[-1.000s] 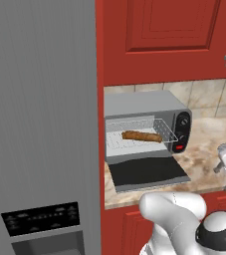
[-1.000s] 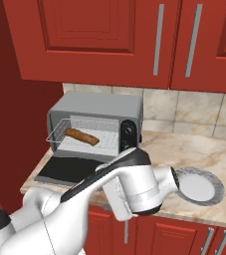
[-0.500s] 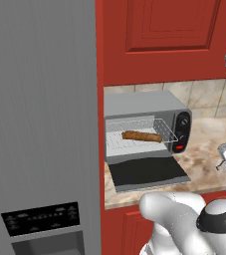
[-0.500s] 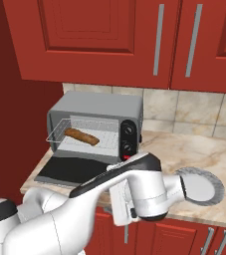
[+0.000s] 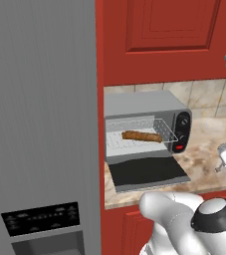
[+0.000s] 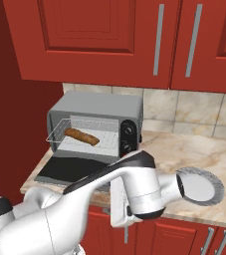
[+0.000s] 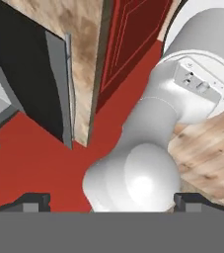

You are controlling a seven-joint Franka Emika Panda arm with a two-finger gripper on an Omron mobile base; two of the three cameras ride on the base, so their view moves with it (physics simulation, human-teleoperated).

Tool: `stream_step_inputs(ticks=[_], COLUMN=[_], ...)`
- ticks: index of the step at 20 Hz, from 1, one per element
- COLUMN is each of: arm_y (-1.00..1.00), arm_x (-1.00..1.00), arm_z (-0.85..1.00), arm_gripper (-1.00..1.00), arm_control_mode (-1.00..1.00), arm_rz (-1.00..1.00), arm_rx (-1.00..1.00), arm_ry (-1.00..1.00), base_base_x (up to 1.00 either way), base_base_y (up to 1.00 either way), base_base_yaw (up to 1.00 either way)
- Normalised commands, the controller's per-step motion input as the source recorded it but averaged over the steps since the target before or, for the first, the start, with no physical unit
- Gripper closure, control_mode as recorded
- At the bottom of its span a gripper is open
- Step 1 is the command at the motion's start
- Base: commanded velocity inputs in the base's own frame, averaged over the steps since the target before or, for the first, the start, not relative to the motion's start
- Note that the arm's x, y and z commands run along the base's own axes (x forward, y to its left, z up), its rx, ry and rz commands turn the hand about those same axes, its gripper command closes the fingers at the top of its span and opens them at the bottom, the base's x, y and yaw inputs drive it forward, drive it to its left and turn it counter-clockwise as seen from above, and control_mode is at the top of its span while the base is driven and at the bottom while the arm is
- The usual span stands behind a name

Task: Pull the toaster oven rack outwards. Pick up the baguette from the plate and place it on the toaster oven rack. Close the toaster oven door fully and set the temperature to the lowest setting.

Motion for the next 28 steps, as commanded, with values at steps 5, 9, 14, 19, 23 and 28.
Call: stream_step_inputs(ticks=[5, 9, 14, 19, 23, 28], arm_y=[0.0, 0.0, 0.0, 0.0, 0.0, 0.0], arm_x=[0.08, 0.15, 0.17, 0.12, 0.08, 0.04], arm_z=[-0.36, -0.26, -0.09, -0.03, -0.08, -0.12], arm_gripper=[-1.0, -1.0, -1.0, -1.0, -1.0, -1.0], arm_control_mode=[-1.0, -1.0, -1.0, -1.0, -1.0, -1.0], arm_rz=[-0.11, -0.09, -0.07, -0.05, -0.07, -0.07], arm_rx=[-0.08, 0.0, 0.0, 0.0, 0.0, 0.0], arm_ry=[0.29, 0.25, 0.2, 0.14, 0.12, 0.07], base_base_x=[0.0, 0.0, 0.0, 0.0, 0.0, 0.0], base_base_y=[0.0, 0.0, 0.0, 0.0, 0.0, 0.0], base_base_yaw=[0.0, 0.0, 0.0, 0.0, 0.0, 0.0])
